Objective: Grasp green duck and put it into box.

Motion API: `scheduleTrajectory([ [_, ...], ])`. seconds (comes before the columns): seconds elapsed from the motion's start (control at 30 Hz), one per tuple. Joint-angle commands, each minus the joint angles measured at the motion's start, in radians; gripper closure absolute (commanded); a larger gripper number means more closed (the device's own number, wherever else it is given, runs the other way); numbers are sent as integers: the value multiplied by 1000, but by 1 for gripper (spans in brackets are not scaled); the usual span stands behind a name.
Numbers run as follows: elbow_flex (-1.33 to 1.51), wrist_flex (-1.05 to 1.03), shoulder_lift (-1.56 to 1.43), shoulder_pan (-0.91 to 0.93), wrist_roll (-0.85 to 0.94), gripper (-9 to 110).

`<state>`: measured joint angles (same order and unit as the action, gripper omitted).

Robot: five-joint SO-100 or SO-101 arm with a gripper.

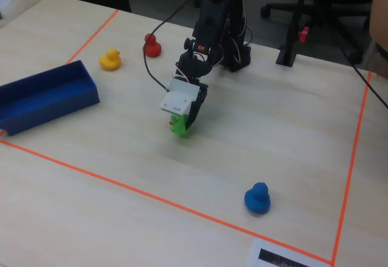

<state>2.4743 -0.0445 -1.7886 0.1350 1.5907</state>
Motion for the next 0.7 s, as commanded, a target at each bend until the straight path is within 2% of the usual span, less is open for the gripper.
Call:
scheduleTrajectory([
  [0.0,-167,-256,-133,44,-78,101],
  [0.13,-414,-543,-161,115,-175,101],
  [0.23,-615,-669,-107,198,-189,101],
  [0.57,-1447,-801,331,549,-189,101],
  [0.67,-1605,-792,442,652,-178,101],
])
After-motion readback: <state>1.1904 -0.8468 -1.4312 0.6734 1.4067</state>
